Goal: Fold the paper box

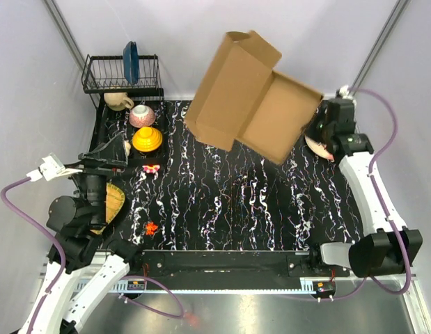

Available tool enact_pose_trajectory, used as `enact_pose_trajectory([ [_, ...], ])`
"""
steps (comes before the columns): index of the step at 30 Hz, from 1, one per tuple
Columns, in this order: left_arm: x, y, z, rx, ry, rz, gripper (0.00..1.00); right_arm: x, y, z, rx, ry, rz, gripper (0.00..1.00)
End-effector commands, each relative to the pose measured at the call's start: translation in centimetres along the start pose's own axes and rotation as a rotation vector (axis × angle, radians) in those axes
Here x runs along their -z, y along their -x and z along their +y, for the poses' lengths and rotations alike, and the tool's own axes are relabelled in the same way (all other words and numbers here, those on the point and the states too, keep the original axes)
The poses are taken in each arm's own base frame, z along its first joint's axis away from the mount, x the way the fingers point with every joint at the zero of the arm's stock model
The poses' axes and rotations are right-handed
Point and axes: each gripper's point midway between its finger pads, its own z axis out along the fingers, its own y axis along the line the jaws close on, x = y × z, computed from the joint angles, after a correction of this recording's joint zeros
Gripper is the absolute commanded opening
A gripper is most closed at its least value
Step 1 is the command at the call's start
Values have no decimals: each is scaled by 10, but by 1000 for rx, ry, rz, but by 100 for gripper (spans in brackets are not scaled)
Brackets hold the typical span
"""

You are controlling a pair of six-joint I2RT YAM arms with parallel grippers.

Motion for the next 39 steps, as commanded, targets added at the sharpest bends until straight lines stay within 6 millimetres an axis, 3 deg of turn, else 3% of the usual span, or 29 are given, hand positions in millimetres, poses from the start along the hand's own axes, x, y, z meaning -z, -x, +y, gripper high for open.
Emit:
enact_pose_trajectory([
  [1, 6, -8, 5, 25, 1, 19, 85, 7, -84, 45, -564, 249, 307, 0],
  [2, 6, -11, 5, 38, -5, 30, 85, 13, -90, 54, -701, 284, 352, 0],
  [3, 7, -13, 5, 46, -8, 36, 85, 14, -83, 62, -758, 344, 319, 0],
  [4, 8, -18, 8, 50, -5, 45, 85, 17, -100, 54, -816, 338, 320, 0],
  [5, 9, -22, 8, 68, -9, 57, 85, 18, -102, 54, -894, 315, 294, 0],
  [11, 10, -52, 16, 123, -4, 129, 84, 22, -126, 47, -1012, 203, 116, 0],
  [15, 10, -75, 24, 138, 11, 181, 81, 20, -167, 60, -969, 97, 129, 0],
  [19, 13, -104, 37, 136, 31, 248, 79, 3, -202, 66, -919, -22, 140, 0],
  [24, 18, -128, 50, 126, 50, 306, 78, -13, -257, 59, -946, -119, 202, 0],
  [27, 20, -135, 55, 112, 59, 329, 78, -16, -272, 51, -941, -156, 217, 0],
  [31, 17, -136, 57, 95, 70, 326, 78, -12, -278, 39, -901, -206, 220, 0],
  [34, 13, -135, 49, 84, 39, 330, 78, -6, -282, 28, -870, -246, 230, 0],
  [37, 11, -136, 21, 73, -89, 368, 78, -1, -287, 19, -839, -270, 241, 0],
  [39, 19, -145, -8, 53, -248, 451, 78, 2, -291, 14, -818, -272, 252, 0],
])
